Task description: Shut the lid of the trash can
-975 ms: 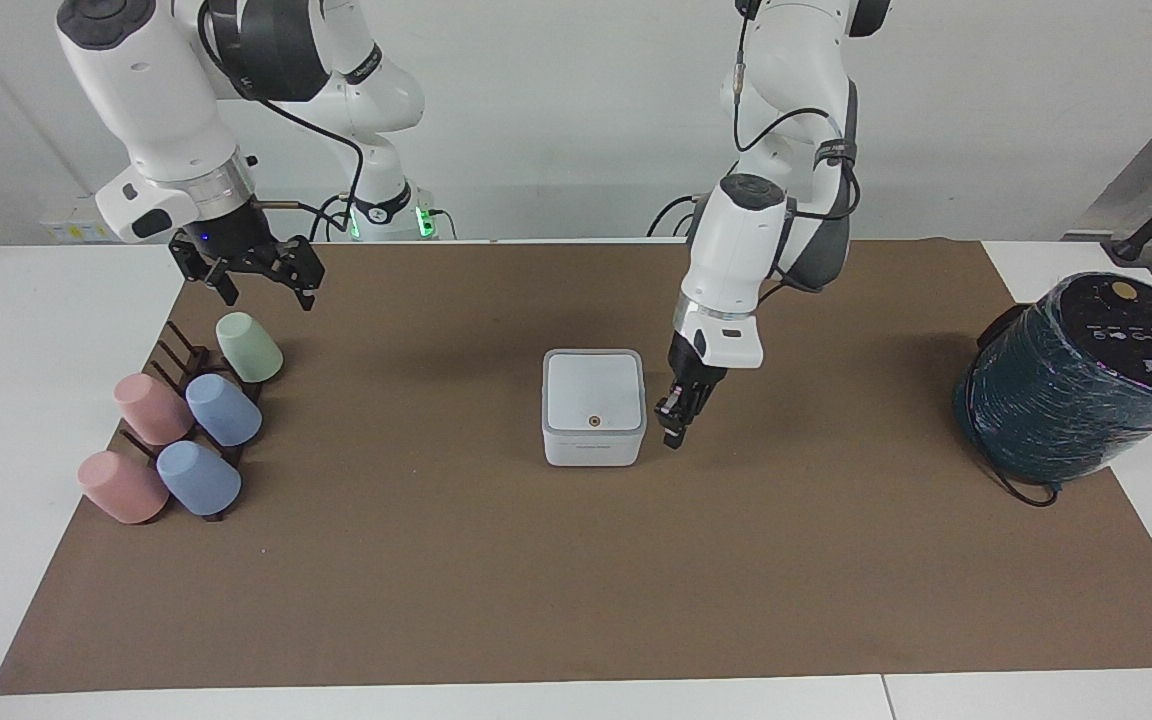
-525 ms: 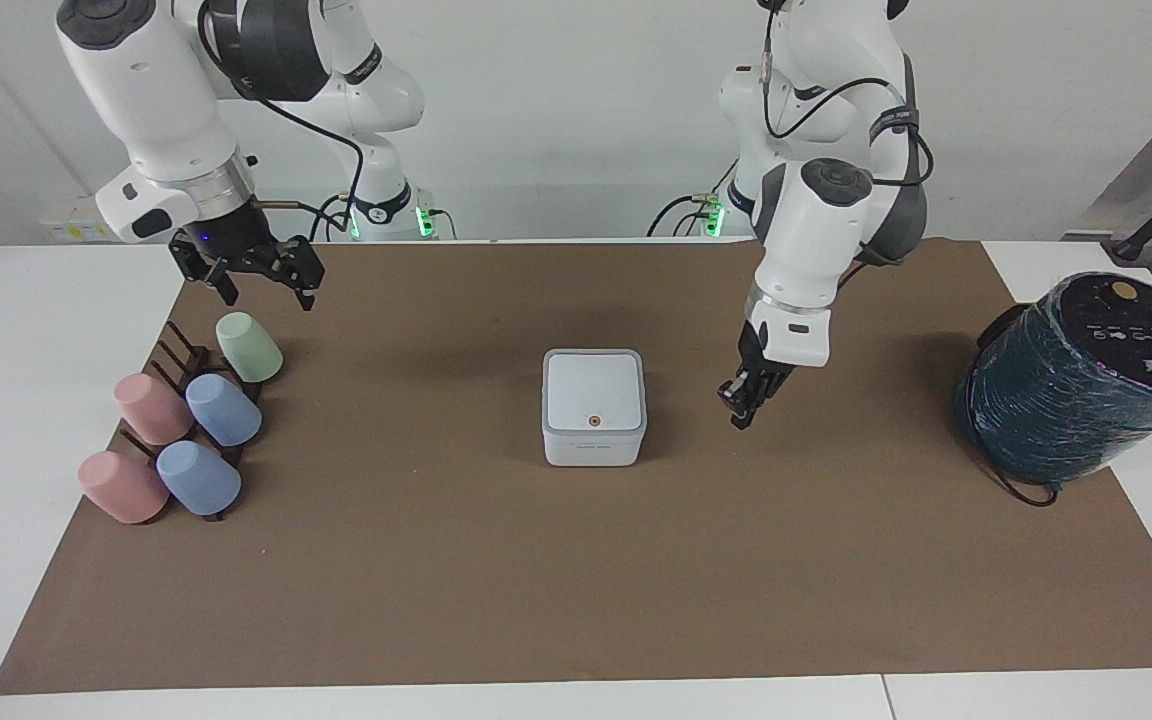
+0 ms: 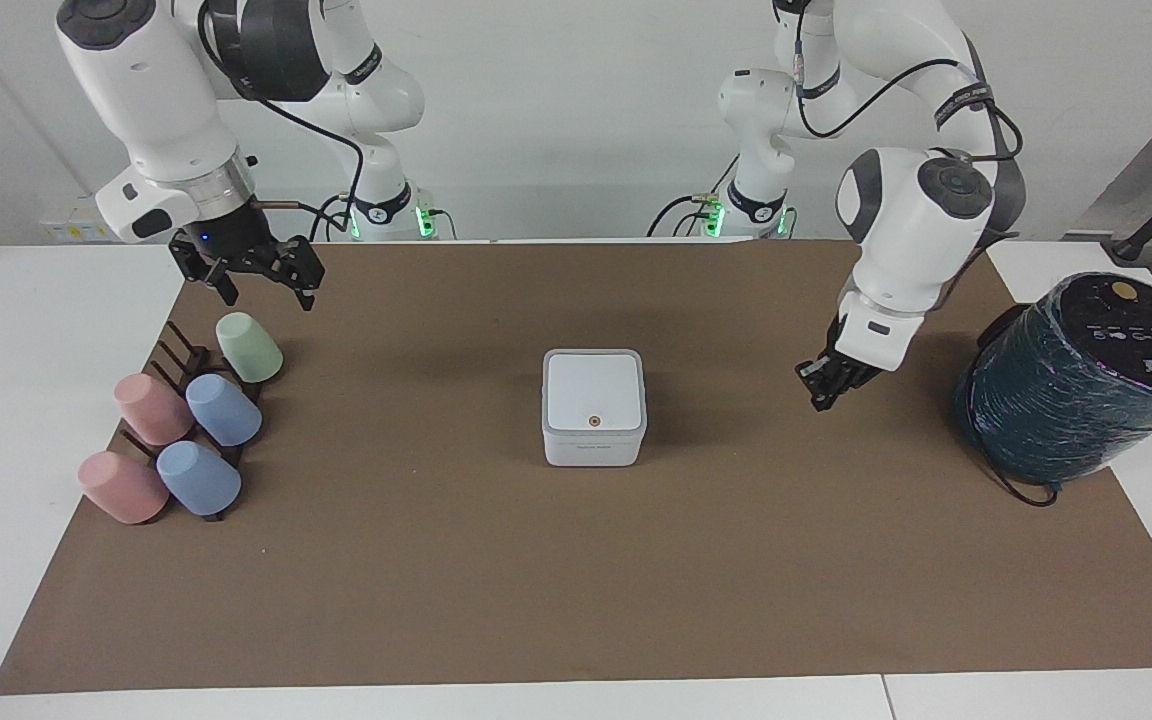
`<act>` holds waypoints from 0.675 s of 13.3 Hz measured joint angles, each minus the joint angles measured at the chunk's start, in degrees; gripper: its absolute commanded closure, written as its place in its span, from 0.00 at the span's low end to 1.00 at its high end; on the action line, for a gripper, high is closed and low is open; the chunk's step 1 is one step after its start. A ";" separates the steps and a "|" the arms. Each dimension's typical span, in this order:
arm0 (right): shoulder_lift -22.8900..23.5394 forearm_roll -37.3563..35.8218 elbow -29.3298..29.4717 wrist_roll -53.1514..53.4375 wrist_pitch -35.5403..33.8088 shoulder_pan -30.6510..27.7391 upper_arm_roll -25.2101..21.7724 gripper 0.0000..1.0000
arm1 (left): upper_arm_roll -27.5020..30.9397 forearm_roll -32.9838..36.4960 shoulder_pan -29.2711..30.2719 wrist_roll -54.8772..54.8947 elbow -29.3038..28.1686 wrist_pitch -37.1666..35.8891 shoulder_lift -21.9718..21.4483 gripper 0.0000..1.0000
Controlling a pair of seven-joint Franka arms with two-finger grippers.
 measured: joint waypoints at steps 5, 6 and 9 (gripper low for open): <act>0.00 0.00 0.00 0.00 0.00 -0.02 -0.02 0.00 | 0.28 0.00 6.31 16.18 2.22 -6.29 -1.57 0.91; 0.00 0.00 0.00 0.00 0.00 -0.02 -0.02 0.00 | 0.35 0.00 7.83 18.88 2.27 -7.76 -2.49 0.92; 0.00 0.00 0.00 0.00 0.00 -0.02 -0.02 0.00 | 0.51 0.00 12.30 26.07 2.38 -10.87 -5.95 0.92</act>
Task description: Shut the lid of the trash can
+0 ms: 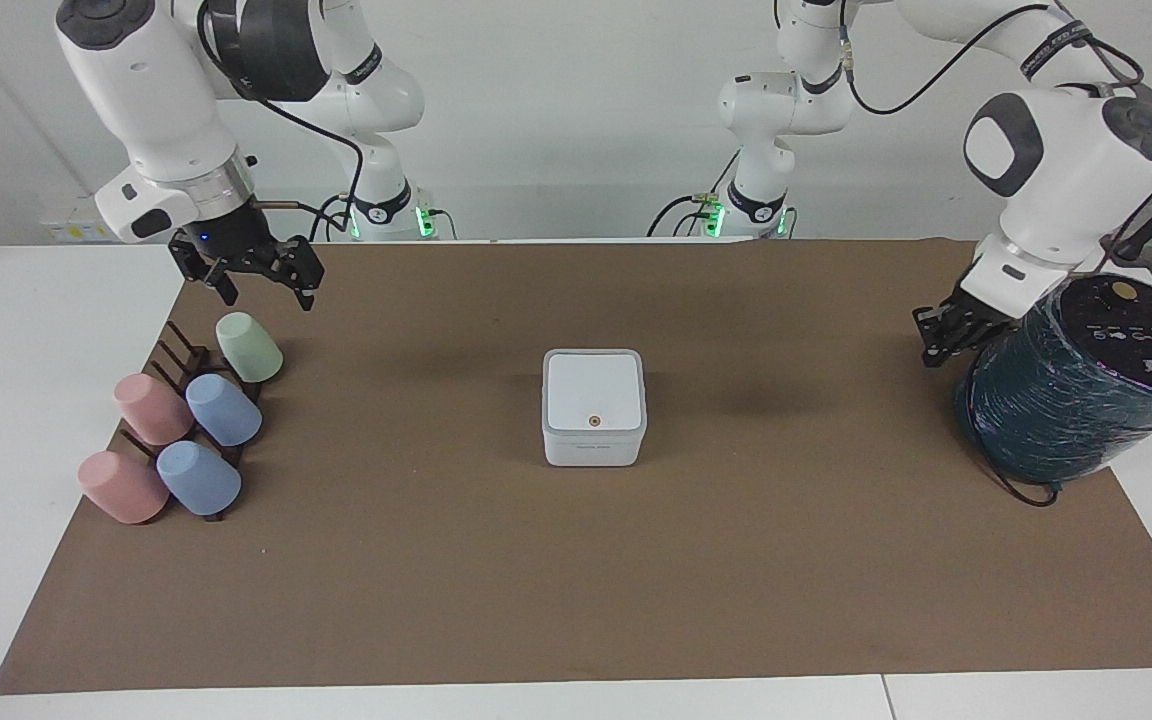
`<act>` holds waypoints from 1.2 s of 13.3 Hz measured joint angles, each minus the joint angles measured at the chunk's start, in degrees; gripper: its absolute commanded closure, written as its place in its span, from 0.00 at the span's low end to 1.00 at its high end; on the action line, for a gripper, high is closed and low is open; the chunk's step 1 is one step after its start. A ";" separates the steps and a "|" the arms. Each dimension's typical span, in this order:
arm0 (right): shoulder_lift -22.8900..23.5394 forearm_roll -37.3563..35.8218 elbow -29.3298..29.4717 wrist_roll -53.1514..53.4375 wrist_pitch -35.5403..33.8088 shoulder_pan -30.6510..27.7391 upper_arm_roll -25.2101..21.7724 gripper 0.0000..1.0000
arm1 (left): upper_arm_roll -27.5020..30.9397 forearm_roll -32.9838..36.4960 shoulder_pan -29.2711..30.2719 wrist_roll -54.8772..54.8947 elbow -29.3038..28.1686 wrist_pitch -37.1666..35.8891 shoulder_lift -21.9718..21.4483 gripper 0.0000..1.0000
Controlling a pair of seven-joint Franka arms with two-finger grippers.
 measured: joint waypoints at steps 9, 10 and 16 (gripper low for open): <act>-0.01 0.00 -0.01 0.00 0.00 0.00 0.00 0.00 | -1.50 2.20 0.75 2.28 0.01 -5.28 -4.47 0.59; -0.01 0.00 -0.01 0.00 0.00 0.00 -0.01 0.00 | -1.67 2.43 0.03 2.27 0.01 -5.16 -4.59 0.30; -0.02 0.00 -0.01 0.00 0.00 0.00 -0.01 0.00 | -2.00 2.50 -1.20 2.27 0.06 -1.21 -4.63 0.00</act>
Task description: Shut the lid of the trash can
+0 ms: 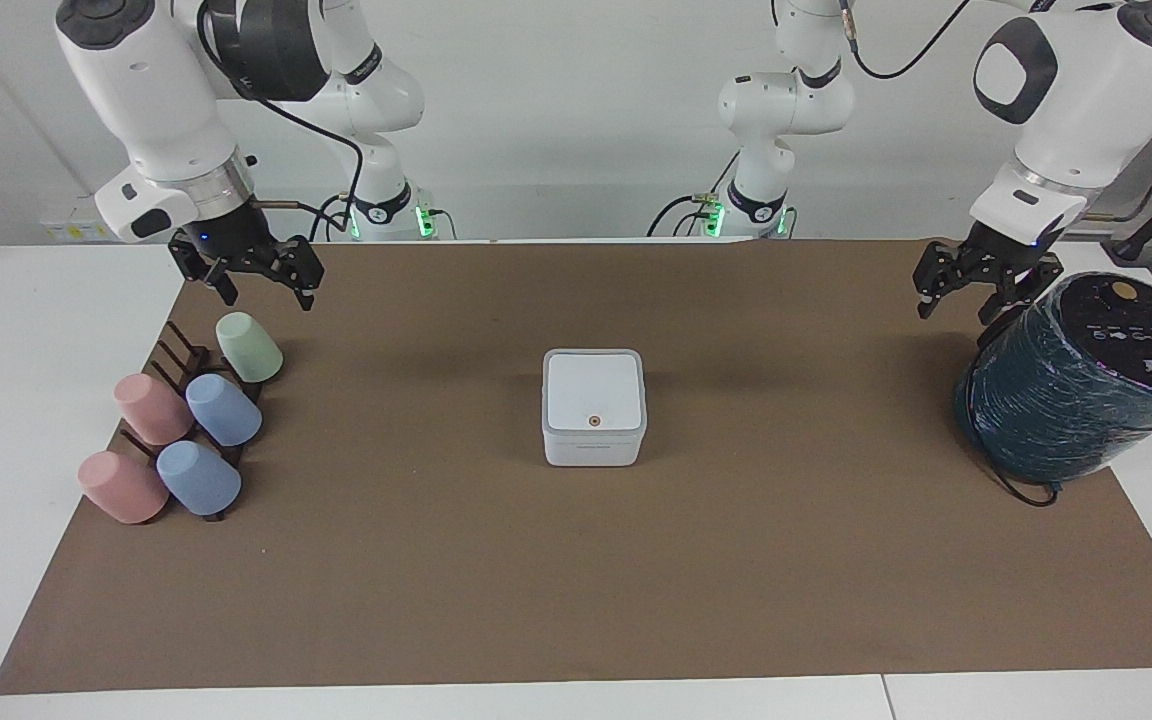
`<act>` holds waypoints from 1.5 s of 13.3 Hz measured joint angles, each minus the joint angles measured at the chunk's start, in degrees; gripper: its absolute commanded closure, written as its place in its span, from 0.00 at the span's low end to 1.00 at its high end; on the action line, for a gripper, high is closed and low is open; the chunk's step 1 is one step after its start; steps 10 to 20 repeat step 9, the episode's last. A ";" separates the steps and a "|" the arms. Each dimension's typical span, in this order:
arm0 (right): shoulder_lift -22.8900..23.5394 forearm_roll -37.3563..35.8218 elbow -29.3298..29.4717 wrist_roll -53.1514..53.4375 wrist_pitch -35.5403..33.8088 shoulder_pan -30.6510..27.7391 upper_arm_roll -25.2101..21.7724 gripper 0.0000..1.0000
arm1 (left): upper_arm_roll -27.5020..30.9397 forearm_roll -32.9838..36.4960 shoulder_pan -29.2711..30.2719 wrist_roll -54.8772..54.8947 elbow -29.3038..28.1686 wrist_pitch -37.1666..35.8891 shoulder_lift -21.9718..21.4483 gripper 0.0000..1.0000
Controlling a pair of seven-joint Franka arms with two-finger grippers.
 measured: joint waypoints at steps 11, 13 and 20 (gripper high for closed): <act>0.00 0.00 -0.01 0.00 0.00 0.00 0.00 0.00 | 0.14 0.00 0.00 -4.08 0.00 0.03 0.00 0.00; 0.00 0.00 -0.01 0.00 0.00 0.00 0.00 0.00 | 0.14 0.00 0.00 -4.08 0.00 0.03 0.00 0.00; 0.00 0.00 -0.01 0.00 0.00 0.00 0.00 0.00 | 0.14 0.00 0.00 -4.08 0.00 0.03 0.00 0.00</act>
